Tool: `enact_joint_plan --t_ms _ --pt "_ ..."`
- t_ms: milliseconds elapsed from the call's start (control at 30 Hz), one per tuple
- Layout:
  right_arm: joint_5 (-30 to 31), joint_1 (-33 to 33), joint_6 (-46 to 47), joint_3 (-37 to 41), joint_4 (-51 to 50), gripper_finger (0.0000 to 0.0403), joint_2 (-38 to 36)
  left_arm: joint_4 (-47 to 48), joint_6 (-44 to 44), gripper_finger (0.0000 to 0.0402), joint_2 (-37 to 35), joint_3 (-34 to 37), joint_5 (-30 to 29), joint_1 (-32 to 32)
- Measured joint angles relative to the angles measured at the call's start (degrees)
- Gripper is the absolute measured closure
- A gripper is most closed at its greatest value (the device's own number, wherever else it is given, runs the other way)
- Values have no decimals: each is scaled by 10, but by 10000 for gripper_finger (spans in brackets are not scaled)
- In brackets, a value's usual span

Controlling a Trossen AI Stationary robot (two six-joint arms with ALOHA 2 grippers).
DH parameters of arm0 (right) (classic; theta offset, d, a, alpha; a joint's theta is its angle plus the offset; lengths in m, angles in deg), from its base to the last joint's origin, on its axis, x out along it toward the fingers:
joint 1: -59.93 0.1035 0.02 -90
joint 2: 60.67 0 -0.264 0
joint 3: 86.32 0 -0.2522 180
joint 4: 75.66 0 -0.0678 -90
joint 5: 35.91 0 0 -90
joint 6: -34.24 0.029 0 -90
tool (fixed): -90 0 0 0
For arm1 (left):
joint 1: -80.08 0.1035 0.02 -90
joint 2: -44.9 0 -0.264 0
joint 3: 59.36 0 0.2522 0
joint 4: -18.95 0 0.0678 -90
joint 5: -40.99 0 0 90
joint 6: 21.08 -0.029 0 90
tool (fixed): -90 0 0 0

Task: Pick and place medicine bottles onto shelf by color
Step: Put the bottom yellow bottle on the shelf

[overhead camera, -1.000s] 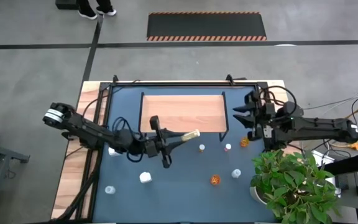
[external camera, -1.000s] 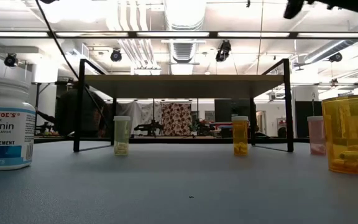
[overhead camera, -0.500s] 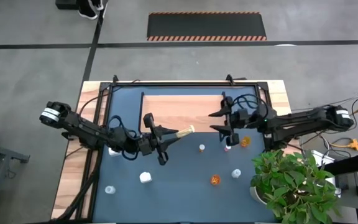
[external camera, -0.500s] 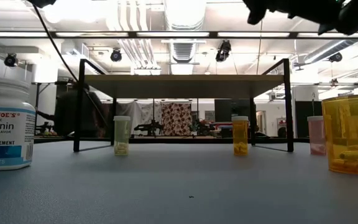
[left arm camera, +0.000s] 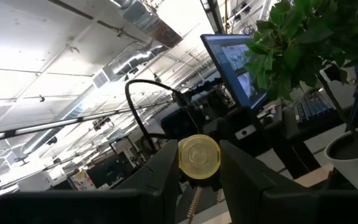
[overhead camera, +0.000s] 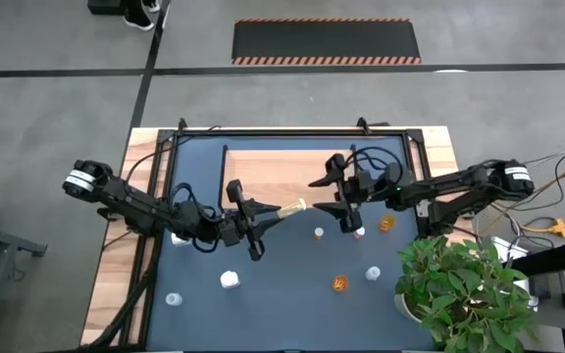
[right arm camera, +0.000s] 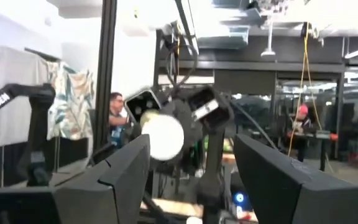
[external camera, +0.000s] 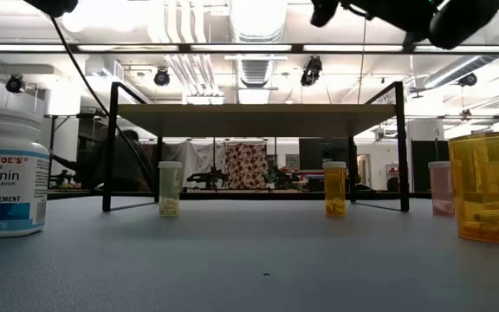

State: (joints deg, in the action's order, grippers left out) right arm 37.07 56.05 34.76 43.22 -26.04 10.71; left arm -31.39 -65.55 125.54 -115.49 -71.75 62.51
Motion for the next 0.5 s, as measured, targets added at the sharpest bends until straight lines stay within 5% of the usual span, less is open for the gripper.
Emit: enact_joint_plan --t_ms 500 --pt "-46 0 19 -48 -9 168 46 -3 1 323 0 4 0 12"
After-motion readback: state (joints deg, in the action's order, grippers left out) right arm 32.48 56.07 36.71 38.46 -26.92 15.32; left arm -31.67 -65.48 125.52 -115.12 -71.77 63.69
